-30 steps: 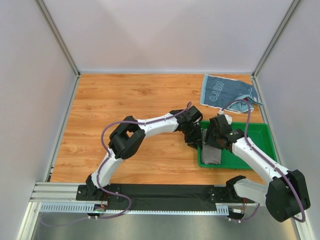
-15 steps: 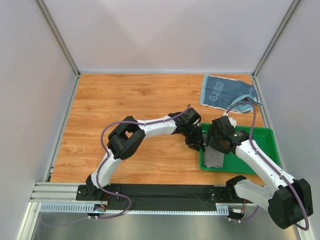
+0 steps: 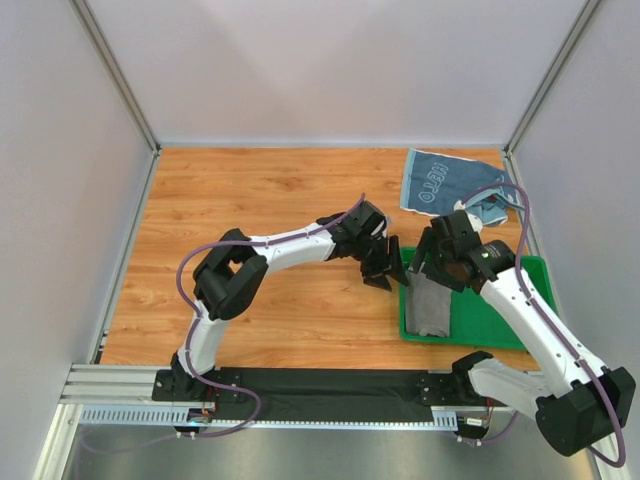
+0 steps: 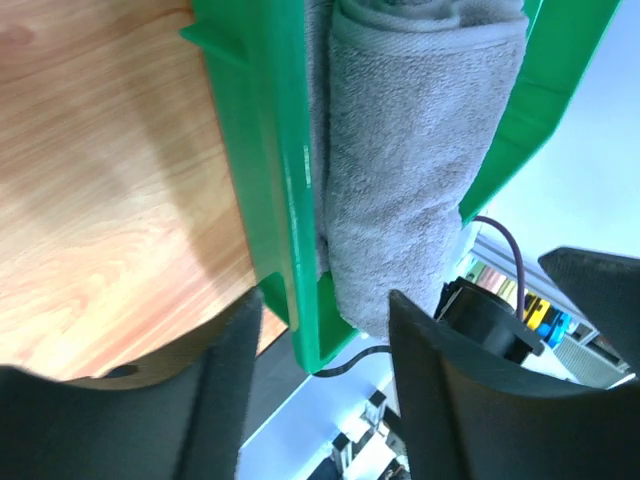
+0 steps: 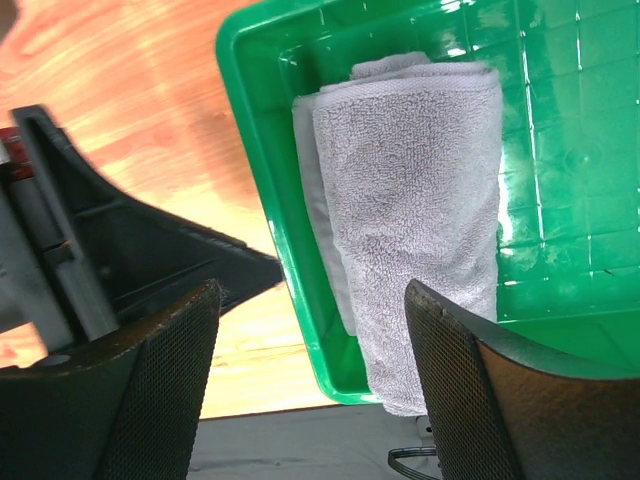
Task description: Roll the towels
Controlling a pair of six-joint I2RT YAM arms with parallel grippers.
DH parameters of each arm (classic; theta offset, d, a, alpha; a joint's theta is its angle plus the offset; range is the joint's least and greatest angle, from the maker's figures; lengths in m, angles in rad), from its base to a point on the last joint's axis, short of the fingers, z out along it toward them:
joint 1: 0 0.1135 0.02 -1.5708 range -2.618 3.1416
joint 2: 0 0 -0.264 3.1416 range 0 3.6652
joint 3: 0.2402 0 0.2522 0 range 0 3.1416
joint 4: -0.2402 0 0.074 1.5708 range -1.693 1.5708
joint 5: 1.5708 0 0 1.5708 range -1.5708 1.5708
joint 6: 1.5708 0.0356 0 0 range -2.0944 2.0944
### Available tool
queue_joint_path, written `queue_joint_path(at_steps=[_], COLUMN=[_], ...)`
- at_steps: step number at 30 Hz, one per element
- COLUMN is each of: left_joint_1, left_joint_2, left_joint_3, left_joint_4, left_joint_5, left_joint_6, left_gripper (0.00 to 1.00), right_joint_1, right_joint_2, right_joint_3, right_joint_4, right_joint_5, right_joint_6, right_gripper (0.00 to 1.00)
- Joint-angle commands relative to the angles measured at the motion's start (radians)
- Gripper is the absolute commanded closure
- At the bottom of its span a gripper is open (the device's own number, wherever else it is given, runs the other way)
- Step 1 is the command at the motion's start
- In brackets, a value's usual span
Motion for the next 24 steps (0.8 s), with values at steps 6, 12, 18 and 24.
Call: queue_joint_path(at_steps=[6, 12, 18, 24], left_joint_1=[-0.002, -0.025, -0.067, -0.099], left_joint_2=[-0.09, -0.057, 0.028, 0.101], left_joint_3=[-0.087, -0.075, 0.025, 0.123], left_joint_4=[0.004, 0.01, 0.018, 0.041], left_joint_5=[-0.015, -0.018, 0.005, 0.045], left_joint_6=[0.04, 0.043, 0.026, 0.006], left_gripper=[0.5, 0.65, 0.66, 0.67], right_joint_1=[-0.134, -0.348, -0.478, -0.547], right_joint_2=[0.115, 0.287, 0.492, 0.715], right_joint_3=[0.12, 0.278, 0.416, 0.58], right_joint_4=[0.006, 0.014, 0.035, 0.054], right_joint_5=[-0.025, -0.125, -0.149, -0.174], right_joint_6=[-0.087, -0.199, -0.241, -0.25], right_gripper=[0.25, 0.26, 0.27, 0.28])
